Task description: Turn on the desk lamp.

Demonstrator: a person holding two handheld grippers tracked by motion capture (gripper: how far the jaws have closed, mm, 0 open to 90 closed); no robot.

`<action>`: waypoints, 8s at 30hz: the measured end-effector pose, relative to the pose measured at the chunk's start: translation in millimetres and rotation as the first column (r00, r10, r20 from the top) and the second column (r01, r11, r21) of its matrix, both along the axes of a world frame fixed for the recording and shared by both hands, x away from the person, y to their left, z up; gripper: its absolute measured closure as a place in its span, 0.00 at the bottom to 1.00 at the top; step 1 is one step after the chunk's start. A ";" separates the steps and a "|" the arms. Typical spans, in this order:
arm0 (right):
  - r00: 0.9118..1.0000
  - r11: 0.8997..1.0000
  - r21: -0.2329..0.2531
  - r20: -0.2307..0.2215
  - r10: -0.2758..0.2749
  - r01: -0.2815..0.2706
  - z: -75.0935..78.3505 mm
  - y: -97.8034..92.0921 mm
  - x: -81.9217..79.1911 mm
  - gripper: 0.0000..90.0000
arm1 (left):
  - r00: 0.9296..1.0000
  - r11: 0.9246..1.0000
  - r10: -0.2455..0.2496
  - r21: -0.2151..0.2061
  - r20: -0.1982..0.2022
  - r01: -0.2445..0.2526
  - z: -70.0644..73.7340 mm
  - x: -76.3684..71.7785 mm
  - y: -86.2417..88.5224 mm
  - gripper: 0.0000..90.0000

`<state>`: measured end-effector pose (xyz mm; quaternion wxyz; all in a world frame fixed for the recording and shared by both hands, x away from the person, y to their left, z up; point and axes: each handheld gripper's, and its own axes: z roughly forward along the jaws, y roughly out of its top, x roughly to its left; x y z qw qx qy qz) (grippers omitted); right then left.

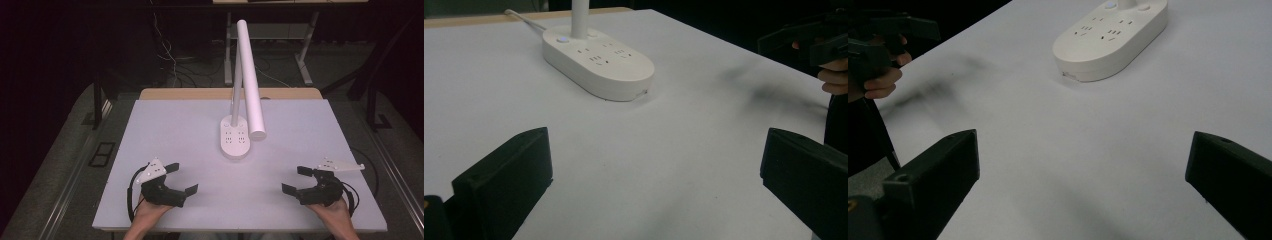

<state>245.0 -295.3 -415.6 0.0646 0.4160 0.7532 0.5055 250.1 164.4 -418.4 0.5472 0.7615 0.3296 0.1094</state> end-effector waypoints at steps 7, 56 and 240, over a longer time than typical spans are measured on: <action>1.000 1.000 -0.002 0.003 0.003 -0.003 0.2 -1.3 -1.0 0.01 | 1.000 1.000 -0.004 -0.002 0.000 0.004 0.1 0.0 -1.3 0.00; 0.998 0.998 -0.046 -0.047 0.033 -0.035 20.5 2.6 17.1 0.01 | 1.000 1.000 0.005 -0.017 -0.008 -0.005 -0.3 0.8 1.2 0.00; 0.984 0.990 -0.120 -0.167 0.060 -0.081 -14.7 107.6 248.9 1.00 | 1.000 0.999 0.010 -0.035 -0.013 -0.011 -0.3 5.0 12.1 0.00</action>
